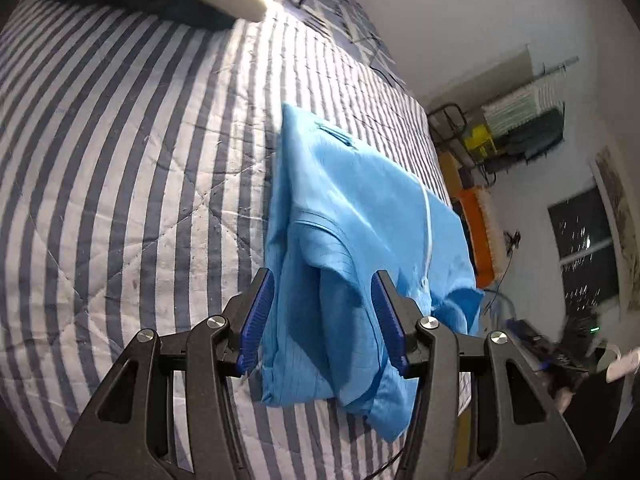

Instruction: Fold large clothes

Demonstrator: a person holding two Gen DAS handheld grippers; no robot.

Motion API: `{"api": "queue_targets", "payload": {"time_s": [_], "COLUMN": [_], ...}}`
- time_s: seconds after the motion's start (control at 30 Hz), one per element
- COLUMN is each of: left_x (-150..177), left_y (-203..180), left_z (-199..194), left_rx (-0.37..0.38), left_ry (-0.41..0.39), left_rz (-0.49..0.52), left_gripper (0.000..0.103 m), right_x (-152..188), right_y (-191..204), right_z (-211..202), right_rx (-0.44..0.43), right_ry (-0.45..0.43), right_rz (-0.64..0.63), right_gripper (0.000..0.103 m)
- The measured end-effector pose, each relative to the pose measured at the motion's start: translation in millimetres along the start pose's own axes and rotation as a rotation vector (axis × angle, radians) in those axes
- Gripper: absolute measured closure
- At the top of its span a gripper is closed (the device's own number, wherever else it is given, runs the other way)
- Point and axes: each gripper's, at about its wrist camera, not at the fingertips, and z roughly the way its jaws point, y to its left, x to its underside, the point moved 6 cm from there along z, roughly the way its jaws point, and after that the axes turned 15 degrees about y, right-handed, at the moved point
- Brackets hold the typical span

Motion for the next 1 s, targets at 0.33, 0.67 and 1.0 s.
{"api": "queue_targets", "payload": {"time_s": [0.33,0.67,1.0], "left_x": [81.6,180.6,188.7], "left_y": [-139.3,-254.8,-260.3], "left_z": [-171.4,-328.1,-377.2], "left_rx": [0.000,0.085,0.020], "left_ry": [-0.223,-0.419,-0.470], "left_rz": [0.386,0.579,0.556], "left_gripper": [0.052,0.052,0.048], "right_x": [85.5,133.6,129.1], "right_y": [99.7,181.6,195.2], "right_z": [-193.6,-315.6,-330.6], "right_rx": [0.529,0.541,0.474], "right_ry": [-0.236,-0.525,-0.572], "right_rz": [-0.410,-0.508,-0.542], "right_gripper": [0.059,0.059,0.059]}}
